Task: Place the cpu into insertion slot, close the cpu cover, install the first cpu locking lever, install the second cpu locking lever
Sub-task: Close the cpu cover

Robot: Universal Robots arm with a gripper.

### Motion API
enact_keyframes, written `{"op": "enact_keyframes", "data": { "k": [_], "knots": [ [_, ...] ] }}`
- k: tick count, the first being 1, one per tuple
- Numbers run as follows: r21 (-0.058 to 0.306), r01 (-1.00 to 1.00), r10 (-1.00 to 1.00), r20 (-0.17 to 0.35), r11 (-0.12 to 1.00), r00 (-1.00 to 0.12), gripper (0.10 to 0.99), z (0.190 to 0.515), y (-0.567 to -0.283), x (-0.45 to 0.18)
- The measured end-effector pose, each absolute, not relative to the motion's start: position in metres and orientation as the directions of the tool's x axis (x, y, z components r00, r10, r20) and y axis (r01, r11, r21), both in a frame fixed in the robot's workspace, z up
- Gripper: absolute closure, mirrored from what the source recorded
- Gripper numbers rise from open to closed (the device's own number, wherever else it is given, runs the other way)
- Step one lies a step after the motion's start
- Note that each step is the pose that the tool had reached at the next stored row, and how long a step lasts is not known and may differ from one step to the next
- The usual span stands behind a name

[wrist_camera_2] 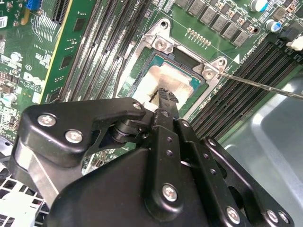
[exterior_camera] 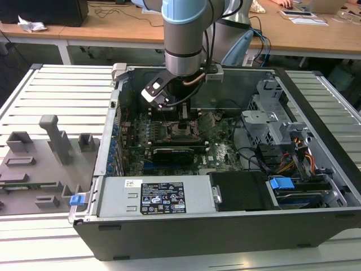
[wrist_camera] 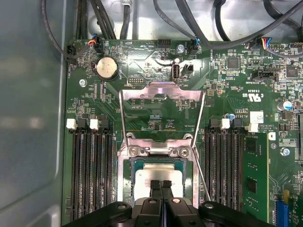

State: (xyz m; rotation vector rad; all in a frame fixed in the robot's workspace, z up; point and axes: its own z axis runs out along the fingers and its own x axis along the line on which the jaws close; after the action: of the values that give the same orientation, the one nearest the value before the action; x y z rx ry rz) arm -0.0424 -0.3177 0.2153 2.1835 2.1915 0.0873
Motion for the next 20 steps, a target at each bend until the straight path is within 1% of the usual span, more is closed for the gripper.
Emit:
{"op": "enact_keyframes", "data": {
  "k": [20],
  "knots": [
    [0.073,0.997,1.0,0.007,0.001,-0.001,0.98,0.2226,-0.3177,-0.0424]
  ]
}}
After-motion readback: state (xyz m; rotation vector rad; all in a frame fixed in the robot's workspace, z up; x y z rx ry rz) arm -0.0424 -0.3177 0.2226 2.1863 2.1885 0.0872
